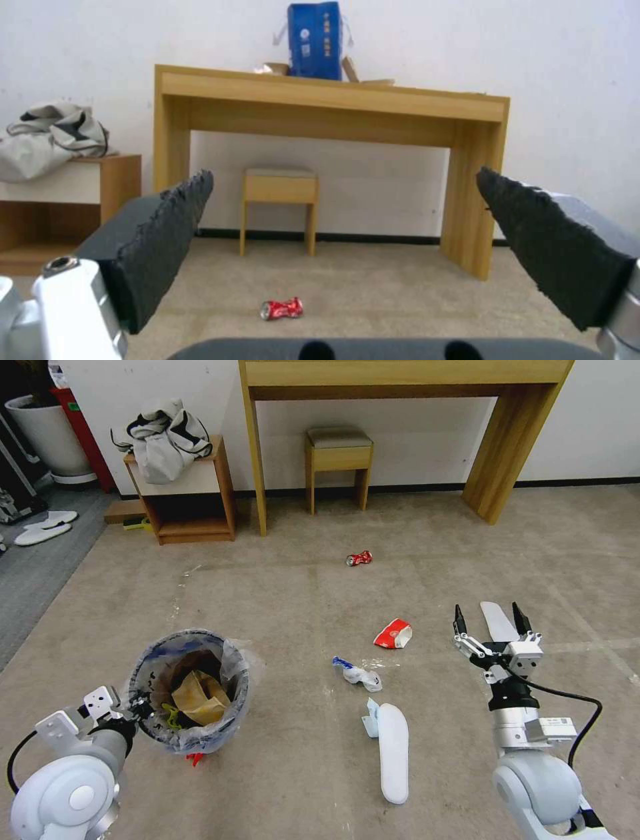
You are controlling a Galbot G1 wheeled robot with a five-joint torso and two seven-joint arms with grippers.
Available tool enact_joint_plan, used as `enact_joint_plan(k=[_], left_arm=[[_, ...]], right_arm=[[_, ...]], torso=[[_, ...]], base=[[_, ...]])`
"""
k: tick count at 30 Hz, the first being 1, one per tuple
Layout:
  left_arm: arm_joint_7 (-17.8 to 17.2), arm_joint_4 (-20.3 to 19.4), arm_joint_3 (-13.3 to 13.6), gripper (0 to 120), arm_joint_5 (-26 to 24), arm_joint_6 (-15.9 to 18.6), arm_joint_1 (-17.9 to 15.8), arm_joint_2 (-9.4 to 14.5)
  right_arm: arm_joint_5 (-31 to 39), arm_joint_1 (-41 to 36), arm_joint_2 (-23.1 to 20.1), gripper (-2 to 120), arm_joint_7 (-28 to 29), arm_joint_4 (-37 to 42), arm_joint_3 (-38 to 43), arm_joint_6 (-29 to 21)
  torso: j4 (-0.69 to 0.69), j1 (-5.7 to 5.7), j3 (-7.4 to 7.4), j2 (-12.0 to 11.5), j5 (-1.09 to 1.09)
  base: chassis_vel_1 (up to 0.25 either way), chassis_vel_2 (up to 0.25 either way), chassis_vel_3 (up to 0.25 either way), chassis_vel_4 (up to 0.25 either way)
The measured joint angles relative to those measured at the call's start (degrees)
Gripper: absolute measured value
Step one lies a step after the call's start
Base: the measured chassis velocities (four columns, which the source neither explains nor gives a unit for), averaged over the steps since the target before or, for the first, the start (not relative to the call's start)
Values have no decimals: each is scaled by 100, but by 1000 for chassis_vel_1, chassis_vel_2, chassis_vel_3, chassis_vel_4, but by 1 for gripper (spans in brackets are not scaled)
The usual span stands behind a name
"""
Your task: Pick up the trash bin and place the garbage on the floor into it.
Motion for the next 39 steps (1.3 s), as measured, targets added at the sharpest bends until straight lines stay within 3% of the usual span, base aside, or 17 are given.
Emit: enact_joint_plan(k=[7, 9, 10, 12, 13, 15, 16, 17, 18, 20, 22, 24, 31, 39], left_arm=[[1, 19, 8, 0, 8, 2, -10, -6], [-14, 22, 12, 0, 18, 9, 1, -6], [-14, 22, 12, 0, 18, 9, 1, -6], [-28, 21, 23, 0, 21, 17, 4, -8], [-28, 21, 23, 0, 21, 17, 4, -8], [-46, 85, 103, 0, 23, 25, -79, -4], [-46, 85, 103, 0, 23, 25, -79, -4], [-52, 133, 137, 0, 23, 28, -113, -5], [-52, 133, 137, 0, 23, 28, -113, -5], [-47, 155, 137, 0, 40, 28, -111, -20], [-46, 158, 132, 0, 49, 29, -109, -25], [-46, 186, 123, 0, 59, 29, -143, -31], [-42, 407, 204, 0, 48, 28, -270, 12], [-7, 633, 218, 0, 102, 16, -369, -45]], right_arm=[[465, 30, -363, 100, 261, 297, -133, -554], [1006, 115, -684, 100, 621, 648, -339, -1342], [1006, 115, -684, 100, 621, 648, -339, -1342], [1501, 259, -943, 100, 1114, 937, -539, -2337], [1501, 259, -943, 100, 1114, 937, -539, -2337], [2088, 452, -1217, 100, 1666, 1123, -772, -3613], [2088, 452, -1217, 100, 1666, 1123, -772, -3613], [2451, 630, -1407, 100, 1995, 1117, -1049, -4254], [2451, 630, -1407, 100, 1995, 1117, -1049, -4254], [2855, 1011, -1623, 100, 2461, 978, -1585, -4918], [3023, 1143, -1687, 100, 2599, 927, -1761, -5102], [3634, 1639, -1894, 100, 3126, 664, -2426, -5746], [3681, 1941, -2041, 100, 3505, -67, -3396, -5868], [3722, 2376, -1718, 100, 3780, -1194, -4620, -5820]], torso=[[0, 0, 0, 0, 0], [0, 0, 0, 0, 0], [0, 0, 0, 0, 0], [0, 0, 0, 0, 0], [0, 0, 0, 0, 0], [0, 0, 0, 0, 0], [0, 0, 0, 0, 0], [-2, 0, 1, 0, -1], [-2, 0, 1, 0, -1], [-1, 0, 1, 0, 1], [0, 0, 1, 0, 1], [3, 1, 1, 0, 0], [-1, 0, 1, 0, 1], [-1, 1, 1, 0, -1]], base=[[0, 0, 0, 0], [0, 0, 0, 0], [0, 0, 0, 0], [0, 0, 0, 0], [0, 0, 0, 0], [0, 0, 0, 0], [0, 0, 0, 0], [0, 0, 0, 0], [0, 0, 0, 0], [0, 0, 0, 0], [0, 0, 0, 0], [0, 0, 0, 0], [0, 0, 0, 0], [0, 0, 0, 0]])
